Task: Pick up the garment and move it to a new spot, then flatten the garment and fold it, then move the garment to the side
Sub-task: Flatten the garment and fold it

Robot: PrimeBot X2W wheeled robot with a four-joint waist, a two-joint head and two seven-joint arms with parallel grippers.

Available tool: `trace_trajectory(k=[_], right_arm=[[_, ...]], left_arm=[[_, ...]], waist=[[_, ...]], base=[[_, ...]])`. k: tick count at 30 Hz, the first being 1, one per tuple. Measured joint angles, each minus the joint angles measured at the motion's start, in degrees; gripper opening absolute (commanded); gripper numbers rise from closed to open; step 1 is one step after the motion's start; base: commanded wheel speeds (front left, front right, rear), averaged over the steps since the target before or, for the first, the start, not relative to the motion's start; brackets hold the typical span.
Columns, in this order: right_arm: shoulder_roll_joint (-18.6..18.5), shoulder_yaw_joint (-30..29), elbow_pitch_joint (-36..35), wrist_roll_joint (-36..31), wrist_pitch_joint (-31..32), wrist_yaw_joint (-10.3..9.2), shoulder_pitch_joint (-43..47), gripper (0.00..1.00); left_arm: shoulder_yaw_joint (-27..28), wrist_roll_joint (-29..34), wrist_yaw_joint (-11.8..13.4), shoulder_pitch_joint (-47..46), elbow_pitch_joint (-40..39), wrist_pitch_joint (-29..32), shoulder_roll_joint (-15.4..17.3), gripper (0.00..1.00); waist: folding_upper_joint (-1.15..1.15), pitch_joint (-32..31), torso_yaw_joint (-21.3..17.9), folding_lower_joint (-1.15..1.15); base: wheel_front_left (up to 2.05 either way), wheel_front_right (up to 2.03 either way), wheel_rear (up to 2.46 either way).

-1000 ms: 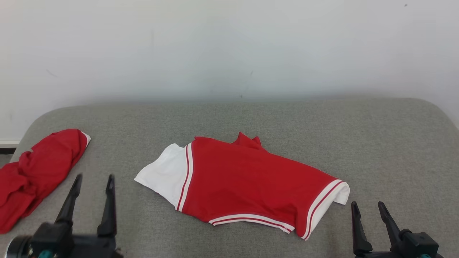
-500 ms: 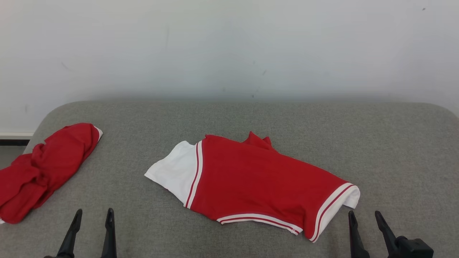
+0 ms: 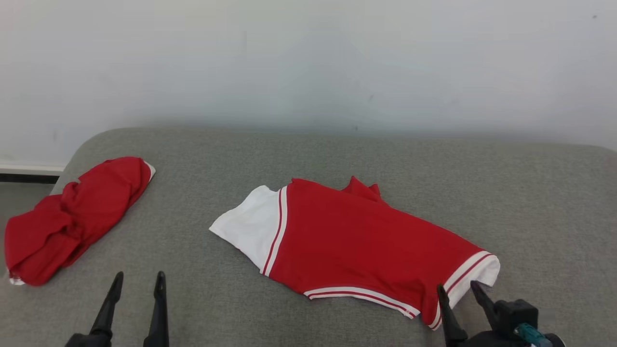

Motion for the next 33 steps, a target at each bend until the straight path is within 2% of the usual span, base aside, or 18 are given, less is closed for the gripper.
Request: trace_trajectory(k=[12, 13, 14, 15, 19, 25, 30, 33], right_arm=[[-0.2, 1.6, 17.5, -3.8, 1.7, 0.00, -5.3, 1.00], [-0.2, 1.7, 19.0, -3.8, 1.4, 0.00, -5.8, 0.46], [-0.2, 1.9, 20.2, -3.6, 1.0, 0.00, -6.2, 0.16], [-0.2, 2.1, 21.3, -3.6, 0.6, 0.00, -6.8, 0.00], [-1.0, 1.7, 23.9, -3.2, -1.7, 0.00, -9.0, 0.00], [-5.3, 0.4, 24.5, -2.5, -3.6, 0.00, -10.6, 0.00], [-11.3, -0.6, 23.1, -1.2, -4.1, 0.00, -10.7, 0.00], [-17.5, -0.6, 22.3, -0.6, -3.0, 0.00, -12.2, 0.00]], left_arm=[[-0.3, 1.6, -1.5, -1.1, 1.6, 0.0, -1.7, 1.00], [-0.3, 1.7, -1.5, -1.1, 1.6, 0.0, -1.9, 1.00], [-0.3, 1.7, -1.6, -1.1, 1.7, 0.0, -1.9, 1.00], [-0.2, 1.7, -1.8, -1.1, 1.7, 0.0, -2.0, 1.00], [0.5, 1.8, -2.0, -1.0, 2.2, 0.0, -2.1, 1.00], [0.9, 2.3, -2.0, -0.9, 2.1, 0.0, -2.6, 1.00], [0.9, 2.4, -2.0, -0.7, 2.0, 0.0, -3.1, 1.00], [0.4, 2.7, -2.4, -0.7, 2.1, 0.0, -3.2, 1.00]], waist=[[0.00, 0.9, 4.2, 0.00], [0.00, 0.9, 4.4, 0.00], [0.00, 0.9, 4.5, 0.00], [0.00, 0.9, 4.6, 0.00], [0.00, 0.8, 4.0, 0.00], [0.00, 0.3, 2.5, 0.00], [0.00, -0.1, 1.5, 0.00], [0.00, 0.1, 1.4, 0.00]], base=[[0.00, 0.00, 0.00], [0.00, 0.00, 0.00], [0.00, 0.00, 0.00], [0.00, 0.00, 0.00], [0.00, 0.00, 0.00], [0.00, 0.00, 0.00], [0.00, 0.00, 0.00], [0.00, 0.00, 0.00]])
